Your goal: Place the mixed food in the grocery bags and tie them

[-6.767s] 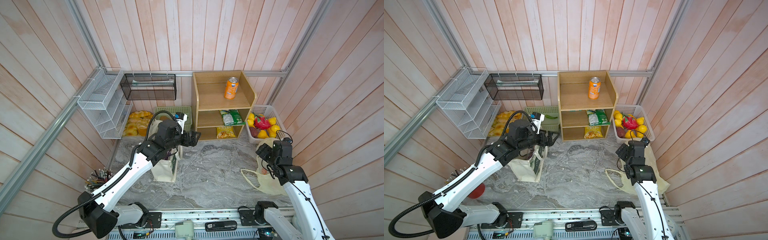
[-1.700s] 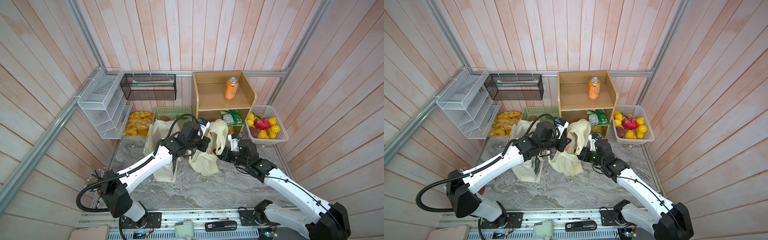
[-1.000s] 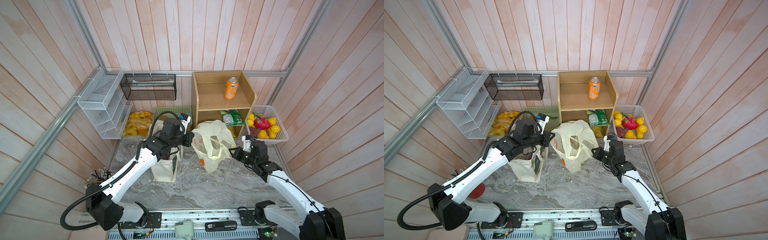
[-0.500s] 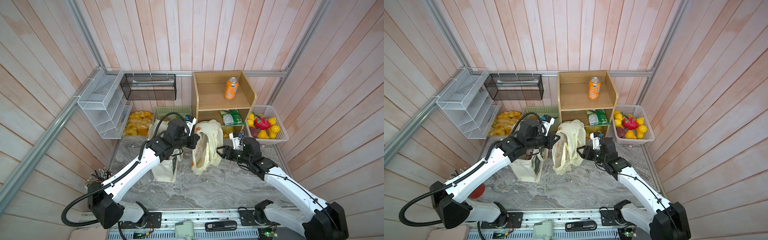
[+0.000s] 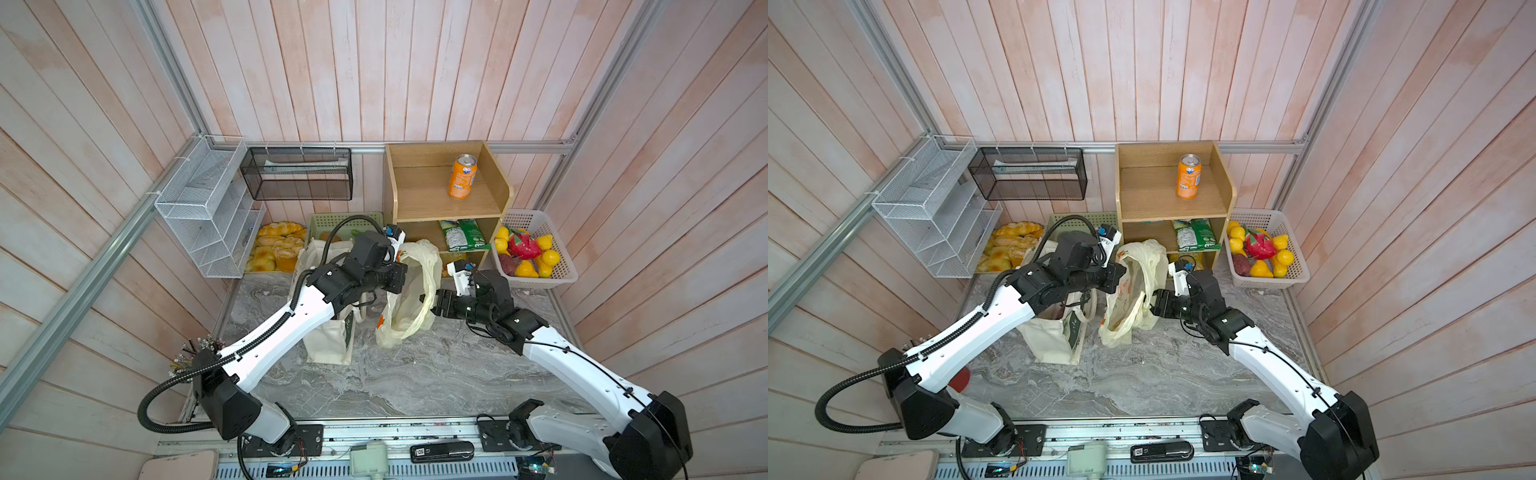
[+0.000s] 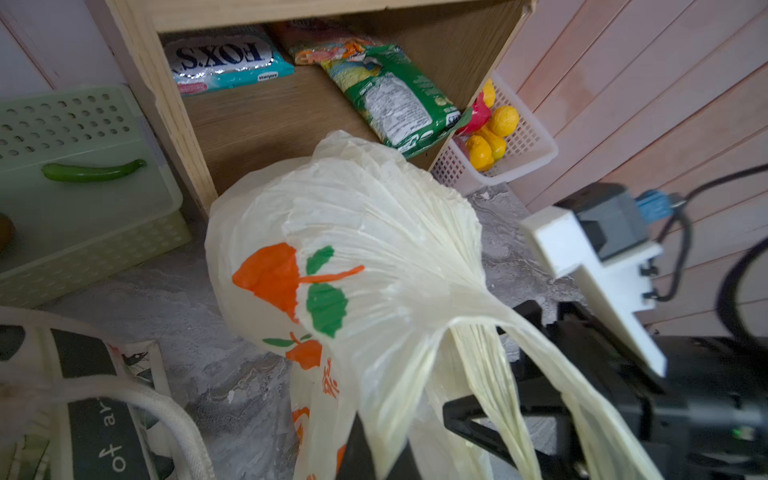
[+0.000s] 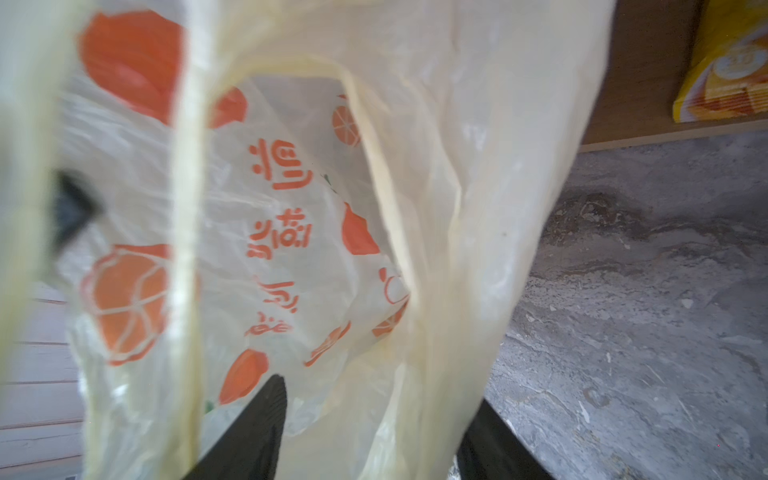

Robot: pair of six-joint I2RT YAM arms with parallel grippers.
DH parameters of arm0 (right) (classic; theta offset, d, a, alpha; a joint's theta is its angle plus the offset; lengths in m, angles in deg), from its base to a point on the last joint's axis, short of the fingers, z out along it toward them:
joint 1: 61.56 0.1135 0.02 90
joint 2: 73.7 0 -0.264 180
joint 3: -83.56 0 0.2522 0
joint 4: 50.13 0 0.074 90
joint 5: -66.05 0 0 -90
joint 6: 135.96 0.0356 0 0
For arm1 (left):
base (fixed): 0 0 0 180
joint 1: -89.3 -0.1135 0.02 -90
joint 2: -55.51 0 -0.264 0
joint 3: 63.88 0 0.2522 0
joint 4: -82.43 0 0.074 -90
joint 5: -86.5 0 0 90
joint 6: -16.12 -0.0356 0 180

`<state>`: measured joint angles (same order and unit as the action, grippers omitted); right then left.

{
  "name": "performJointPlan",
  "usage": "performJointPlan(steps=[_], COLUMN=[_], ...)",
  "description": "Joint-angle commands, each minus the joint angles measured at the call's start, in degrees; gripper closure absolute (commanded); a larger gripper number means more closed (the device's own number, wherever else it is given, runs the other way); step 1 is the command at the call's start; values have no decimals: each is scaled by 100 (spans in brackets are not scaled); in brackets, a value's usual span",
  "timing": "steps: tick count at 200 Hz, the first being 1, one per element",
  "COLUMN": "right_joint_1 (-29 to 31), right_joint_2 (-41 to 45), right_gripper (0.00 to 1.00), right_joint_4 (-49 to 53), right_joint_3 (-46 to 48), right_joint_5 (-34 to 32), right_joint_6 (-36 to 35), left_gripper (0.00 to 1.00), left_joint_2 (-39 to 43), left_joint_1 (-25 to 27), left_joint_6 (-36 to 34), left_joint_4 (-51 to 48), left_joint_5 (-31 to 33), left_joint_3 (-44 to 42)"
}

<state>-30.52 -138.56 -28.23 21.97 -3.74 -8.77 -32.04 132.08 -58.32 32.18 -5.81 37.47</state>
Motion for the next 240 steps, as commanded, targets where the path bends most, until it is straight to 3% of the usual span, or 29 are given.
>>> performJointPlan(steps=[1, 77, 110, 159, 183, 212, 240], right_joint_1=[33, -23, -281, -626, -413, 181, 396], right_joint_2=[69, 396, 757, 1122, 1038, 764, 470], right_gripper=[32, 30, 33, 32, 31, 30, 31], right_joint_4=[196, 411, 543, 609, 316, 170, -31], right_joint_3=[-243, -472, -410, -479, -512, -645, -616], right_joint_5=[-144, -401, -560, -290, -1, -200, -203], right_joint_6=[-133, -98, -64, -30, 60, 8, 16], left_gripper=[100, 100, 100, 100, 100, 100, 100], left_joint_2=[-123, -239, -111, -23, -65, -137, -208], left_joint_1=[38, 81, 81, 90, 113, 182, 235], left_joint_6=[-222, -305, -342, -450, -492, -588, -675], left_joint_4=[-124, -19, -115, -417, -543, -738, -876], left_joint_5=[249, 433, 670, 907, 907, 1016, 1083], left_joint_3=[-138, -293, -197, 157, 390, 698, 923])
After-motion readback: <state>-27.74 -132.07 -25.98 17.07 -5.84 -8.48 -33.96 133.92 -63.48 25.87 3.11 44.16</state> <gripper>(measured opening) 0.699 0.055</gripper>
